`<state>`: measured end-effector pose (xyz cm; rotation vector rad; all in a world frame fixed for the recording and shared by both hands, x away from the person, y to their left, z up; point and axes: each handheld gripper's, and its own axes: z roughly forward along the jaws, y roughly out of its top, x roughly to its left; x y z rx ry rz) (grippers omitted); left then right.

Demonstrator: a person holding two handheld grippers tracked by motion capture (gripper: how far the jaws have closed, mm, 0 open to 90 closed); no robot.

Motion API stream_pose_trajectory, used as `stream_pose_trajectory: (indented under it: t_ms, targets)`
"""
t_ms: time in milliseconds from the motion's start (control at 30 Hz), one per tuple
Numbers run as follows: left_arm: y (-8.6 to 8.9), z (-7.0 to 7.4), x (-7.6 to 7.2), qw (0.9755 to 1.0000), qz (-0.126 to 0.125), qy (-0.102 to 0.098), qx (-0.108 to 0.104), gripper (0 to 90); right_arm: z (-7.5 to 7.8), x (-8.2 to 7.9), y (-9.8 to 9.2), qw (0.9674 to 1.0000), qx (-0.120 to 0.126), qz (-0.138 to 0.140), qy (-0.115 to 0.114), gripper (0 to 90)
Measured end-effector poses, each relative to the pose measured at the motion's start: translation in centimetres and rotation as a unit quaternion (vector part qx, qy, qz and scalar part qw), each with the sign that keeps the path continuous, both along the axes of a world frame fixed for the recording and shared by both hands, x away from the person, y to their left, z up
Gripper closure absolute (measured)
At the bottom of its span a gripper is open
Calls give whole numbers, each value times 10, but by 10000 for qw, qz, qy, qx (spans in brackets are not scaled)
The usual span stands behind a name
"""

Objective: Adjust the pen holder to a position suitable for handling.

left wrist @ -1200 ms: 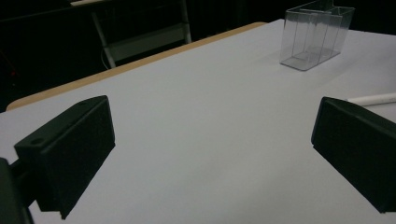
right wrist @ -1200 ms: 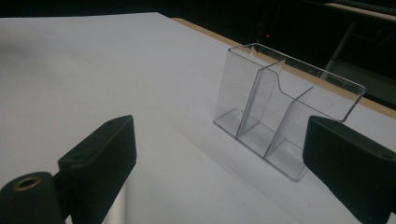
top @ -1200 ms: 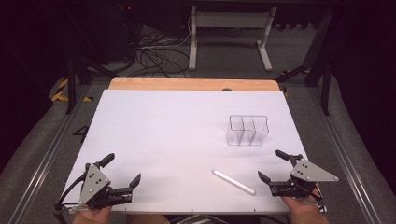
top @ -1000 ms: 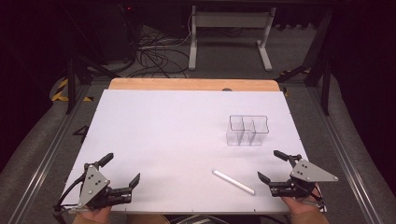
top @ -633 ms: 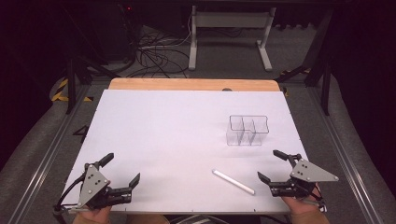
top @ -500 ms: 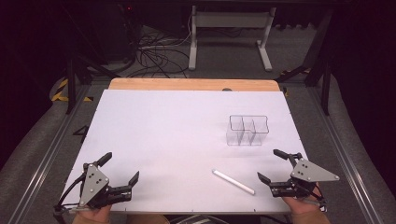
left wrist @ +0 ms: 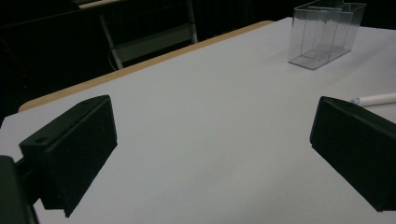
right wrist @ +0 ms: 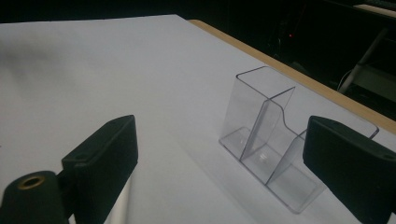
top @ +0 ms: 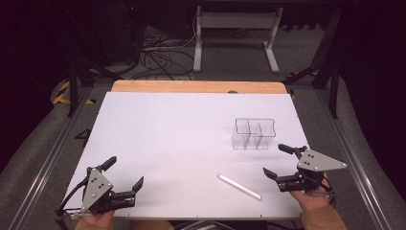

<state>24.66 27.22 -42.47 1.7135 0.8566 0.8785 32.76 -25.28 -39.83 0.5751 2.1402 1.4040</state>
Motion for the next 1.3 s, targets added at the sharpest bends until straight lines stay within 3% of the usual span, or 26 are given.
stream_pose_trajectory:
  t_ms: [167, 300, 600, 800, 1033, 1300]
  targets:
    - [0, 0, 0, 10000, 29, -3, 17, 14, 6, 7, 0, 10000, -11, -65, 22, 110]
    - [-1, 0, 0, 10000, 19, 1, 30, 14, 11, 17, 2, 9994, -166, -198, 220, 111]
    - [-1, 0, 0, 10000, 37, -24, 46, 14, 19, 24, 6, 9997, -233, -55, 105, 110]
    - [0, -1, 1, 10000, 47, 13, 36, 15, 22, 29, 3, 9984, -489, 26, 280, 126]
    - [-1, -1, 1, 10000, 36, 7, 55, 15, 40, 32, 4, 9948, -934, 338, 236, 186]
    - [-1, -1, 1, 10000, 33, 21, 28, 15, 55, 48, 8, 9879, -1429, 510, 320, 241]
